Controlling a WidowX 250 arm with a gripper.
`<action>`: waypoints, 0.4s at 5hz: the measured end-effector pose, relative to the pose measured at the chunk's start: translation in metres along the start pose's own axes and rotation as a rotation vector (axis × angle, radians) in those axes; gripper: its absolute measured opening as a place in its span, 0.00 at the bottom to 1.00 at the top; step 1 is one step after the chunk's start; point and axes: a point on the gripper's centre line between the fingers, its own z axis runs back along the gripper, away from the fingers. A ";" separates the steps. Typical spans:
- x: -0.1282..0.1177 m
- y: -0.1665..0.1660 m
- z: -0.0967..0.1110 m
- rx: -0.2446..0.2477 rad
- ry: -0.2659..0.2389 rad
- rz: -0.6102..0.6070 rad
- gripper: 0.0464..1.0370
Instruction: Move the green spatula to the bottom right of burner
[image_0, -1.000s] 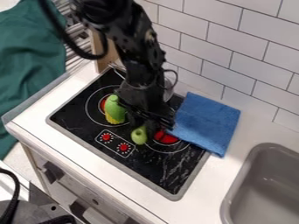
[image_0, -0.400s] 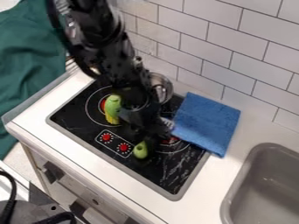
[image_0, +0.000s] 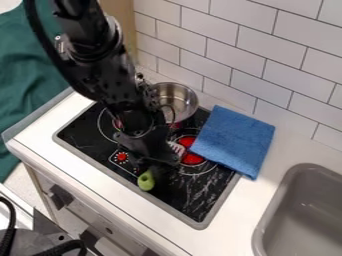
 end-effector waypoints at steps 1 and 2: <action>0.001 -0.001 0.001 -0.009 0.012 -0.001 0.32; 0.009 -0.001 0.001 -0.017 0.033 0.013 0.63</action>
